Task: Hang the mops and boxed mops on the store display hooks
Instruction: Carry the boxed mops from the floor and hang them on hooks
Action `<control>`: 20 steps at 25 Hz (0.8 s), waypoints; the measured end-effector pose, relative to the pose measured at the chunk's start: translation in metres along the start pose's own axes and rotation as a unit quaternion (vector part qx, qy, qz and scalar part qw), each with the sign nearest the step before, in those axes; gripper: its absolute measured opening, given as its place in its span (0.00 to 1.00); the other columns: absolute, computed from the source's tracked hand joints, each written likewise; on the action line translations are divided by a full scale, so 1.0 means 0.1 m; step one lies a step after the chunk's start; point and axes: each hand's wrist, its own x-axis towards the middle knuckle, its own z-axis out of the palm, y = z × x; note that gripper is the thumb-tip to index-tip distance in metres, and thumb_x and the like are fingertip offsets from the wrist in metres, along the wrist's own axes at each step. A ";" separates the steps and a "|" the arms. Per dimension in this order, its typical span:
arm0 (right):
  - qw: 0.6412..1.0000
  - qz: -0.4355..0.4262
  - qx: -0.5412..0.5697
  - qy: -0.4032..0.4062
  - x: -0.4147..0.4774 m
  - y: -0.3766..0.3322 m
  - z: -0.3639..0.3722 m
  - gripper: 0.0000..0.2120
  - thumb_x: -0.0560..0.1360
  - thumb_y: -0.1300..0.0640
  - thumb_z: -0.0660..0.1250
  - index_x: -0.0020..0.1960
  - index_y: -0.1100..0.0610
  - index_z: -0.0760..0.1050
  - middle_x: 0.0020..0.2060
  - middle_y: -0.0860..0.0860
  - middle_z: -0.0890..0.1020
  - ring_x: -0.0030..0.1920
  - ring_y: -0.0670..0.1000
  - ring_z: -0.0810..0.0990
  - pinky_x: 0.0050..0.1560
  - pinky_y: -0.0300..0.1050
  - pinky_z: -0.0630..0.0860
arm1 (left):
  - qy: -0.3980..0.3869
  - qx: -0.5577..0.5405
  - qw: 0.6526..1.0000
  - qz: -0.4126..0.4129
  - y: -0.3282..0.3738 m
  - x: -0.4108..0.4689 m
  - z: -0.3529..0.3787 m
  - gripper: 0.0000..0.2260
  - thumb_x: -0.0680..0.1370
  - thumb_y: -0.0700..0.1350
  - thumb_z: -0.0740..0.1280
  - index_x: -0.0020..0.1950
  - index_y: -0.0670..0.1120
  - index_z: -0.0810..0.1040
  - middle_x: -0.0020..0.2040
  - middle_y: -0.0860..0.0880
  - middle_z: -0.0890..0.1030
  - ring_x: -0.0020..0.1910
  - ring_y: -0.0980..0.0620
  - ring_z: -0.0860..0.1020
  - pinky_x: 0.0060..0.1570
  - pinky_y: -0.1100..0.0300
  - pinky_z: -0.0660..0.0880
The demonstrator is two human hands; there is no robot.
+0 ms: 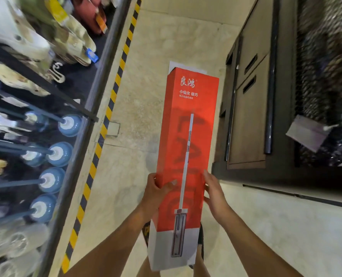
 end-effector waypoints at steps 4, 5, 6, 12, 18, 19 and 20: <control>0.991 -0.109 0.003 -0.080 -0.49 -1.02 0.07 0.34 0.74 0.23 0.59 0.72 0.41 0.76 0.67 0.47 0.82 0.67 0.50 0.81 0.68 0.57 0.75 | -0.004 -0.049 0.998 0.043 0.50 -0.81 -0.02 0.33 0.70 0.56 0.79 0.70 0.51 0.68 0.64 0.47 0.81 0.55 0.51 0.86 0.49 0.56 0.84; 0.988 -0.128 0.003 -0.090 -0.58 -1.25 0.08 0.36 0.73 0.22 0.60 0.72 0.42 0.76 0.67 0.49 0.82 0.68 0.53 0.81 0.70 0.60 0.74 | -0.013 -0.064 0.996 0.054 0.61 -0.98 0.00 0.31 0.72 0.53 0.78 0.70 0.50 0.68 0.64 0.46 0.82 0.55 0.51 0.86 0.49 0.57 0.84; 0.986 -0.139 -0.001 -0.091 -0.65 -1.45 0.09 0.38 0.72 0.21 0.61 0.71 0.44 0.78 0.66 0.50 0.83 0.68 0.55 0.81 0.71 0.62 0.73 | -0.020 -0.076 0.995 0.065 0.70 -1.12 0.03 0.29 0.73 0.52 0.78 0.70 0.49 0.68 0.64 0.46 0.82 0.56 0.50 0.86 0.51 0.55 0.84; 0.974 -0.204 -0.068 -0.074 -1.57 -2.12 0.24 0.31 0.74 0.25 0.58 0.59 0.47 0.82 0.52 0.48 0.89 0.54 0.51 0.88 0.65 0.56 0.80 | 0.037 -0.077 0.990 0.110 1.18 -2.11 0.12 0.27 0.74 0.54 0.77 0.70 0.55 0.70 0.66 0.51 0.81 0.55 0.60 0.85 0.47 0.65 0.82; 0.939 -0.273 -0.164 -0.130 -2.18 -1.88 0.50 0.35 0.77 0.25 0.54 0.64 0.51 0.80 0.53 0.49 0.87 0.53 0.49 0.86 0.61 0.50 0.82 | 0.139 -0.176 0.949 0.220 1.73 -2.97 -0.17 0.30 0.75 0.62 0.66 0.77 0.56 0.68 0.69 0.55 0.78 0.55 0.69 0.82 0.45 0.74 0.78; 0.928 -0.284 -0.183 -0.153 -2.22 -1.77 0.55 0.38 0.75 0.23 0.55 0.65 0.52 0.80 0.55 0.50 0.87 0.55 0.50 0.87 0.62 0.53 0.82 | 0.163 -0.197 0.937 0.237 1.78 -3.07 -0.25 0.31 0.75 0.61 0.67 0.76 0.55 0.69 0.69 0.54 0.79 0.55 0.67 0.83 0.46 0.71 0.79; 0.917 -0.295 -0.202 -0.176 -2.28 -1.67 0.62 0.39 0.74 0.22 0.56 0.65 0.52 0.80 0.57 0.50 0.87 0.57 0.50 0.86 0.63 0.55 0.81 | 0.188 -0.217 0.925 0.248 1.81 -3.16 -0.35 0.31 0.75 0.61 0.69 0.76 0.54 0.70 0.68 0.52 0.81 0.56 0.63 0.84 0.49 0.67 0.81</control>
